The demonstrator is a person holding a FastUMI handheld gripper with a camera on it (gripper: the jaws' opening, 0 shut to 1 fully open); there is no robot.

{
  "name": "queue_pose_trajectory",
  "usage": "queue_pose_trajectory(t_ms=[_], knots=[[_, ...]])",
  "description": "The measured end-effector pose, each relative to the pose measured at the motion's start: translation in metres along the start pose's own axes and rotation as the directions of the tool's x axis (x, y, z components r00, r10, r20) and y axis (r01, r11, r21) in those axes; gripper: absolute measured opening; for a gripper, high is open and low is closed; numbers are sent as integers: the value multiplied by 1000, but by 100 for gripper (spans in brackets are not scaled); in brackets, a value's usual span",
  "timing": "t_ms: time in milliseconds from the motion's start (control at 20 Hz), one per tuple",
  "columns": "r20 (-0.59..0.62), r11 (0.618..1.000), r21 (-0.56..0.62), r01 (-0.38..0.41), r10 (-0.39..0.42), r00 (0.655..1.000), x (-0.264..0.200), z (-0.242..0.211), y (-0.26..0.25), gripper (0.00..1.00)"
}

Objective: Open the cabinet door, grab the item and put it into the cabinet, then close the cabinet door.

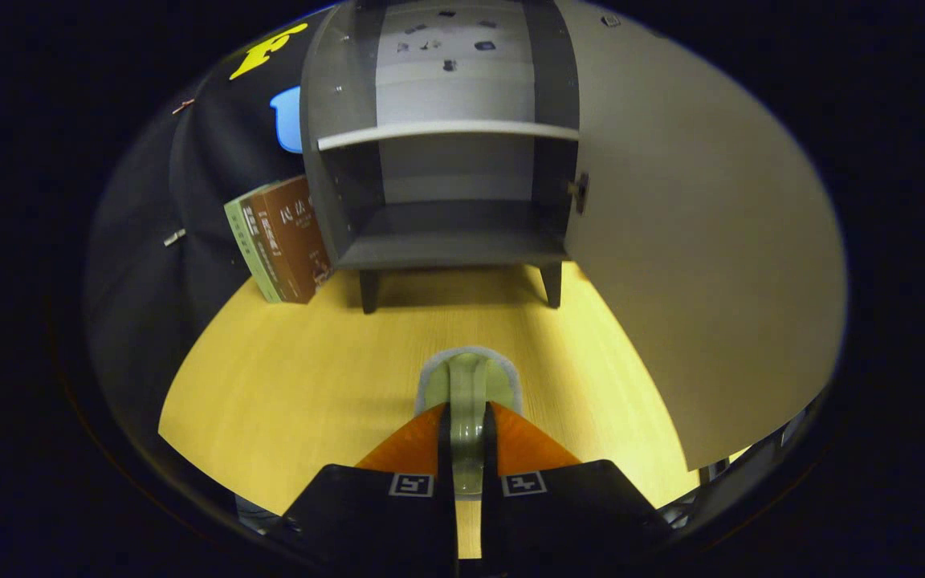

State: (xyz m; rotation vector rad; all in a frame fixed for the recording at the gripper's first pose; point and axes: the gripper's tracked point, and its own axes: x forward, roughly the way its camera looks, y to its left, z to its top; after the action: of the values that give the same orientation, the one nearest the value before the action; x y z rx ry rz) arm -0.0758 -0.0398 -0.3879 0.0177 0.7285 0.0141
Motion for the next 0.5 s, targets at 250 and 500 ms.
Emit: queue_pose_trajectory(t_ms=[250,500], knots=[[110,1000,18,-19,17,994,-35,97,11,16],[232,999,26,-46,39,972,-52,206,22,16]])
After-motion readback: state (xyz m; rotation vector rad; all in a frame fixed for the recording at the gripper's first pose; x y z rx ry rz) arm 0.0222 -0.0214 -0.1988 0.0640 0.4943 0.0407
